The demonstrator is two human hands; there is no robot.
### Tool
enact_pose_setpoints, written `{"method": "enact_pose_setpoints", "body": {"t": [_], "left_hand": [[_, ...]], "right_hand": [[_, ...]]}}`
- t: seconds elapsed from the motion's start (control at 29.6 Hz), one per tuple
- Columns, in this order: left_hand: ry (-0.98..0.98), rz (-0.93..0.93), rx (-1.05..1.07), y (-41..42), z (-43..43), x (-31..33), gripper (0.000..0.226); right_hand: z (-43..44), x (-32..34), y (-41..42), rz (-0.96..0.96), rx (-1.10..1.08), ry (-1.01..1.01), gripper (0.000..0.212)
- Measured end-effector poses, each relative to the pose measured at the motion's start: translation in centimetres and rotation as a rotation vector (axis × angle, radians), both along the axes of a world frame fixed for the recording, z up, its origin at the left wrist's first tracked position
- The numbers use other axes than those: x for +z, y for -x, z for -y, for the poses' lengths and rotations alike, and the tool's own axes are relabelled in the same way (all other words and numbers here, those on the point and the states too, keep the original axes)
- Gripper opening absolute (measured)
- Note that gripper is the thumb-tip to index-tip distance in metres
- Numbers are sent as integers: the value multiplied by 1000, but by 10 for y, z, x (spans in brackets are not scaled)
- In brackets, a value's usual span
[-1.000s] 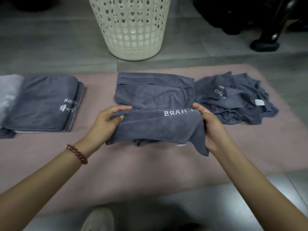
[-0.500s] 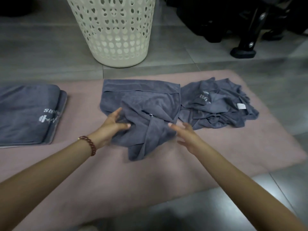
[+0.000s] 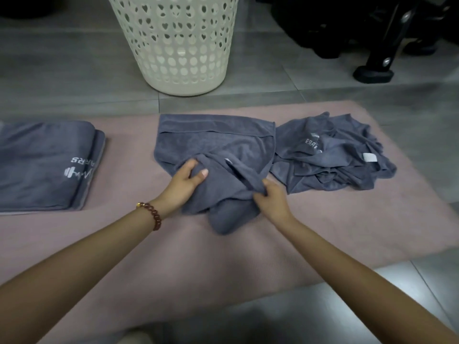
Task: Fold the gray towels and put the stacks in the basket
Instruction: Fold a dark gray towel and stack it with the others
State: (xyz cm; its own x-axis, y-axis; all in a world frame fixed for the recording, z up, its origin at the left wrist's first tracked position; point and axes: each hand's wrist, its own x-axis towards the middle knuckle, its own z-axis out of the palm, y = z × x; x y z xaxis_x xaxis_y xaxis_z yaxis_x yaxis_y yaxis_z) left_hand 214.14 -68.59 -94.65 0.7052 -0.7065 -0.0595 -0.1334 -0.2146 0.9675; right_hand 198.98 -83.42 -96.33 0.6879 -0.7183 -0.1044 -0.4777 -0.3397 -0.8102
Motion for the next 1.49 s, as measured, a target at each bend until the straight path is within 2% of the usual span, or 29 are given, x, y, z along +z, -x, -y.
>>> {"method": "enact_pose_setpoints", "body": {"t": [0.1, 0.17, 0.24, 0.27, 0.34, 0.37, 0.44, 0.47, 0.51, 0.54, 0.61, 0.64, 0.71, 0.81, 0.88, 0.98, 1.05, 1.12, 1.15, 1.22, 1.28, 1.35, 1.39, 1.42, 1.49], "left_hand": [[152, 91, 69, -11, -14, 27, 4], [226, 153, 137, -17, -19, 42, 5], [272, 178, 238, -22, -18, 56, 15], [250, 180, 261, -24, -17, 61, 16], [128, 183, 201, -29, -16, 62, 19], [10, 209, 115, -33, -18, 60, 23], [-362, 276, -221, -32, -29, 52, 28], [-563, 226, -457, -25, -35, 49, 25], [-735, 121, -692, -16, -42, 50, 23], [-847, -22, -874, -7, -50, 47, 22], [-907, -270, -1010, 2, -59, 45, 16], [-904, -325, -1007, 2, -63, 43, 20], [-893, -322, -954, -3, -66, 39, 26], [-656, -272, -683, -19, -62, 31, 19], [-403, -217, -415, -32, -55, 31, 27], [-56, -204, -74, -52, -41, 43, 28], [86, -135, 111, -69, -32, 50, 26], [118, -12, 233, -92, -24, 53, 27], [94, 56, 249, -102, -19, 53, 29], [-5, 111, 240, -114, -11, 41, 35], [-117, -2, 192, -111, -8, 19, 42], [-240, -58, 128, -99, -7, -8, 38], [-259, -50, 128, -93, -8, -20, 32], [-246, -50, 158, -86, -10, -29, 23], [-235, -84, 217, -73, -19, -44, 18]], "right_hand": [[25, 32, 6, 447, -139, -386, 28], [36, 52, 7, 678, -177, -659, 33], [39, 72, 5, 759, -187, -713, 33], [37, 81, 4, 730, -174, -697, 28], [32, 93, 8, 478, -73, -631, 20], [29, 99, 12, 282, 47, -619, 29], [23, 104, 27, -227, 435, -566, 58], [19, 103, 34, -501, 649, -508, 57], [12, 101, 38, -742, 835, -468, 47], [8, 94, 44, -913, 965, -453, 40], [9, 83, 50, -1004, 1061, -494, 40], [11, 82, 52, -1005, 1029, -540, 43], [19, 82, 54, -986, 934, -602, 50], [38, 72, 48, -796, 746, -527, 35], [48, 69, 41, -519, 499, -434, 22], [69, 73, 20, 21, 102, -428, 21], [87, 74, 3, 316, -131, -434, 25], [106, 73, -14, 496, -305, -480, 27], [113, 71, -21, 509, -365, -491, 30], [123, 55, -34, 418, -424, -498, 33], [127, 31, -41, 253, -406, -600, 31], [123, 10, -41, 66, -362, -730, 47], [121, -3, -40, 13, -342, -709, 56], [115, -8, -35, -10, -348, -627, 57], [100, -15, -24, -8, -374, -504, 46]]}}
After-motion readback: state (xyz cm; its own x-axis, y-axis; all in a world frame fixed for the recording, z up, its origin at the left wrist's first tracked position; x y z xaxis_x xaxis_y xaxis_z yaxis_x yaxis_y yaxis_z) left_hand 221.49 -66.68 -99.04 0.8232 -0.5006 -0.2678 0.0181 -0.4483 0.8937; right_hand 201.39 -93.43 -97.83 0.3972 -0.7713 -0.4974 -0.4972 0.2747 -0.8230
